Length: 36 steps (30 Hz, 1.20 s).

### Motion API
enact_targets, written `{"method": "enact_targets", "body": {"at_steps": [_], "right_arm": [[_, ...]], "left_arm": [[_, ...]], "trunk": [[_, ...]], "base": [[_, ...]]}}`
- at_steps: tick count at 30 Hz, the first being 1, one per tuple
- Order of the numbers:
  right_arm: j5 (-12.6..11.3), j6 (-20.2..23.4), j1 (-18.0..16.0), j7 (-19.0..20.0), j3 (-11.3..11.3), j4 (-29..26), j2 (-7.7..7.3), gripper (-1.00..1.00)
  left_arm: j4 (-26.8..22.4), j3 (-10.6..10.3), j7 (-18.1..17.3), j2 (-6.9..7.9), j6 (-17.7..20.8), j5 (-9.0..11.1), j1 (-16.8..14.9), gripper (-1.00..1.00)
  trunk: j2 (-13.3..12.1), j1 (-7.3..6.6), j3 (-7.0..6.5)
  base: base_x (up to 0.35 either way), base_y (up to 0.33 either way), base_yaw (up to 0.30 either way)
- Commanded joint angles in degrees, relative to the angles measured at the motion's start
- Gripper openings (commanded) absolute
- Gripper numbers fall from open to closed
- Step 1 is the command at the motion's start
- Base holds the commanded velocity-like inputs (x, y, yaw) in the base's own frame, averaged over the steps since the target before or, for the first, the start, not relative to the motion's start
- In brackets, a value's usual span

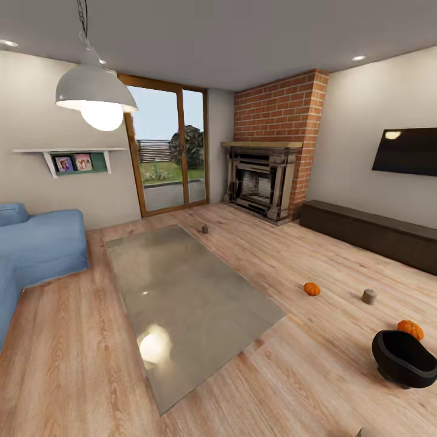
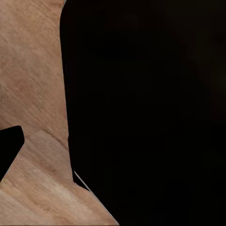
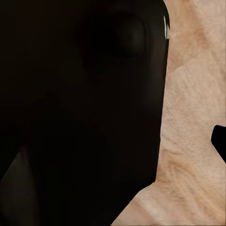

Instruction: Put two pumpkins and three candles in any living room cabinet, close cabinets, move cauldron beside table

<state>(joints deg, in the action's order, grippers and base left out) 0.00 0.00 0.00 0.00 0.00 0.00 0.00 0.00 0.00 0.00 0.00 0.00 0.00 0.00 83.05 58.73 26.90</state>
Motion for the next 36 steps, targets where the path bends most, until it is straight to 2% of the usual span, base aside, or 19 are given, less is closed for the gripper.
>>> {"method": "enact_targets", "body": {"at_steps": [1, 5, 8, 15, 23, 36], "right_arm": [[0.33, -0.02, -0.34, -0.33, 0.25, 0.33, 0.06, 1.0], [1.62, -0.01, -1.33, -1.62, 0.28, 1.39, -0.04, 1.0], [2.27, -0.88, -2.32, -1.9, 0.48, 0.4, -0.08, 1.0], [2.11, -3.13, -4.63, -1.22, 0.53, -1.89, -0.09, 1.0], [2.19, -3.87, -4.83, -1.07, 0.53, -3.86, -0.09, 1.0], [2.2, -3.87, -4.83, -1.05, 0.45, -3.87, -0.09, 1.0]], "left_arm": [[0.31, -0.33, 0.33, 0.33, -0.33, -0.33, 0.33, 1.0], [0.4, -1.04, 1.48, 1.62, -1.62, -1.6, 1.64, 1.0], [-0.56, -1.35, 1.21, 1.19, -2.3, -2.56, 2.59, 1.0], [-2.8, -1.61, 1.16, 0.82, -2.2, -4.72, 2.38, 1.0], [-5.34, -1.58, 1.3, 0.79, -2.2, -4.74, 2.37, 1.0], [-5.36, -1.67, 1.49, 0.79, -2.26, -4.83, 2.37, 1.0]], "trunk": [[0.03, 0.0, 0.03], [0.03, 0.0, 0.03], [0.03, 0.0, 0.03], [0.03, 0.0, 0.03], [0.03, 0.0, -0.21], [0.03, 0.0, -0.45]], "base": [[0.005, 0.0, 0.0], [0.002, 0.0, 0.0], [0.0, 0.0, 0.0], [0.005, -0.06, 0.0], [0.077, -0.149, -0.191], [0.028, -0.203, -0.274]]}}
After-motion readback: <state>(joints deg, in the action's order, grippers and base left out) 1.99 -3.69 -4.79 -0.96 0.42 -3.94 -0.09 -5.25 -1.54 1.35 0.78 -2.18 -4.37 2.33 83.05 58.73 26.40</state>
